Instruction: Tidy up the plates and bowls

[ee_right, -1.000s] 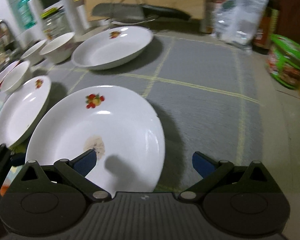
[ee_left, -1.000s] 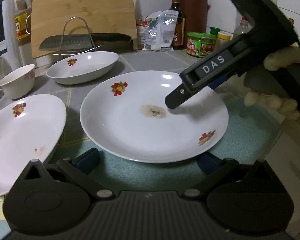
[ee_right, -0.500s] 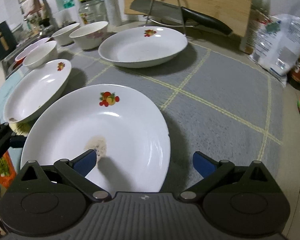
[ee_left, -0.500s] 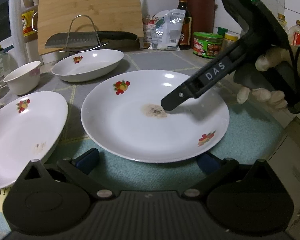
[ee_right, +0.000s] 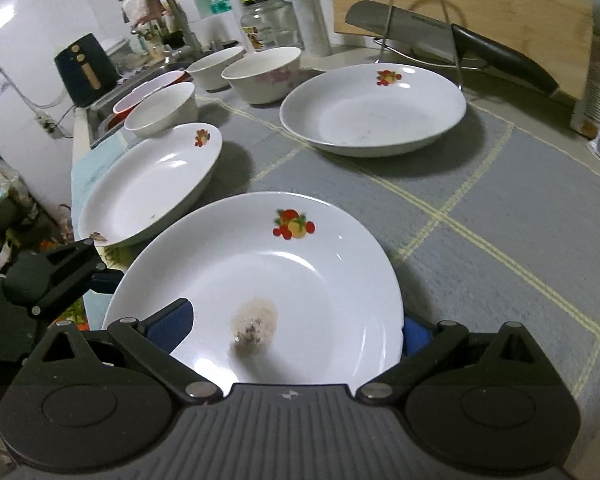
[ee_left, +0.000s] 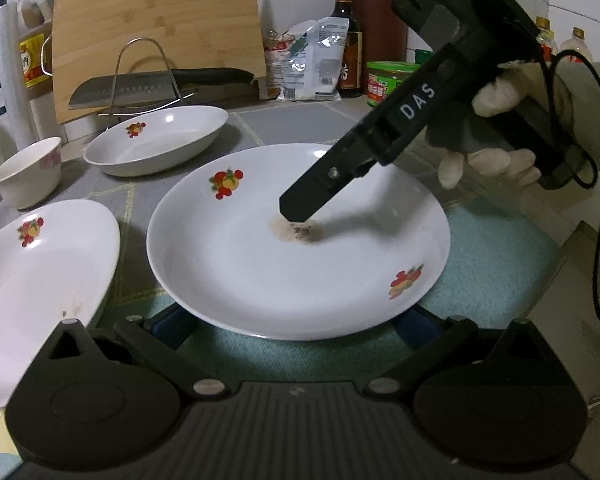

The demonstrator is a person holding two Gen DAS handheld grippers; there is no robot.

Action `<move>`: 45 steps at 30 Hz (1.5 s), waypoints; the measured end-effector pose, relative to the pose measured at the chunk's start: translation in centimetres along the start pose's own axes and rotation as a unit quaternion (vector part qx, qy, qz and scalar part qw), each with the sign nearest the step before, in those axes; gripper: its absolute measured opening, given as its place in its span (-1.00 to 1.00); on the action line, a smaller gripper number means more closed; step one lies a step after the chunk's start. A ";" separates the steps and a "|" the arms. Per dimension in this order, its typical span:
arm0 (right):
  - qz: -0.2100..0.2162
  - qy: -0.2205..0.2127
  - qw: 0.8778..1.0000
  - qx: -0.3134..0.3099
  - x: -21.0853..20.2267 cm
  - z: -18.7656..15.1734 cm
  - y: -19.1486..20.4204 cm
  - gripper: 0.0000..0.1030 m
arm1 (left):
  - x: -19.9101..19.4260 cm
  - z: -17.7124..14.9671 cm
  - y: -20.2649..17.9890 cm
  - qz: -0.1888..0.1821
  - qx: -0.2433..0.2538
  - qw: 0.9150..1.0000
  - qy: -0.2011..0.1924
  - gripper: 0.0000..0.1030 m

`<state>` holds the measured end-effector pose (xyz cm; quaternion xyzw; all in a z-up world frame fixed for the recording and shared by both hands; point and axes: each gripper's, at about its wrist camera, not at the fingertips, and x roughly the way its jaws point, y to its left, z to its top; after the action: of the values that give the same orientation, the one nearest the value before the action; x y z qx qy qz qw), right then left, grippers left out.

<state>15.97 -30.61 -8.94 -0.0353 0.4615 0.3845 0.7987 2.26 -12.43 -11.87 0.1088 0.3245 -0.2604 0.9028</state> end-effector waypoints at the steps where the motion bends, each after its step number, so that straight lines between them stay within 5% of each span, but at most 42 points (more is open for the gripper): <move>1: 0.005 0.002 1.000 0.002 0.0 0.0 -0.2 1.00 | 0.0 0.0 0.0 -0.001 0.001 1.000 0.000 0.99; 22: 0.071 0.002 0.995 0.068 -0.4 0.3 -2.4 0.92 | 0.3 0.2 0.3 -0.011 0.005 1.000 0.006 1.00; 45: 0.033 -0.019 0.997 0.061 -3.7 0.2 -3.1 0.92 | 1.4 3.4 -0.2 -0.029 0.044 0.999 0.015 0.99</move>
<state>17.09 -34.83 -6.97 0.0362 0.4699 0.3821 0.7949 4.84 -14.42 -10.15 0.1425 0.3292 -0.2992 0.8842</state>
